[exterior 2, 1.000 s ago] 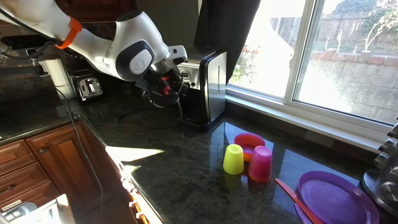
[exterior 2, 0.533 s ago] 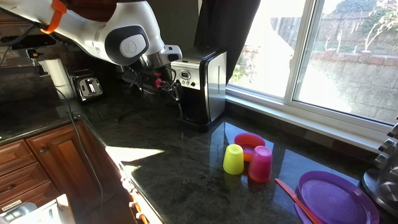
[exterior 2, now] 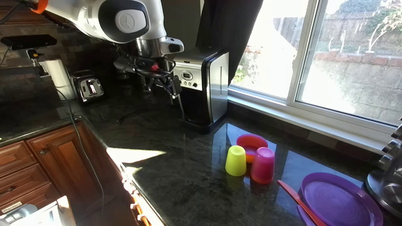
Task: Press the second button from the left on the coffee making machine
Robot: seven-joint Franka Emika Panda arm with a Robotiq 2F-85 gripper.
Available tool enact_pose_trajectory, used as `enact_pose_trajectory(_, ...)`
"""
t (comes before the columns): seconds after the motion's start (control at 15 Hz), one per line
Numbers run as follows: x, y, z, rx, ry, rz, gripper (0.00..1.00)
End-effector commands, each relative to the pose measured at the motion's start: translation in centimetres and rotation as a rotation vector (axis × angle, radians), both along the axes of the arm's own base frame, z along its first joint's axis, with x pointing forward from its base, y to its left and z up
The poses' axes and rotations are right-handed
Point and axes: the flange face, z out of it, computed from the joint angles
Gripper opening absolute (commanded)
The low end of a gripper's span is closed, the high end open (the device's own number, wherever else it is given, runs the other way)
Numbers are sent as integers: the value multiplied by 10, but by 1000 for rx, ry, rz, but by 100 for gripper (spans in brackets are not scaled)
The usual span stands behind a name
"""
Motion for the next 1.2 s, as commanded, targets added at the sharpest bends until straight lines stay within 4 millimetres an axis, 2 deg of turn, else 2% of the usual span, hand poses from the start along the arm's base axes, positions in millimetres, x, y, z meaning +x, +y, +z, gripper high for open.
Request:
enact_pose_trajectory(0.0,-4,-4,19,-15,50,14,100)
enact_pose_trajectory(0.47,-1,-2,52,-120,65,12,100)
enact_pose_trajectory(0.87,3,8,78,-210,-42,-12,100)
enact_pose_trajectory(0.93,4,10,82,-216,-61,-13,100)
enact_pose_trajectory(1.0,6,7,75,-189,-28,5,100)
enact_pose_trajectory(1.13,7,11,80,-199,-43,4,100)
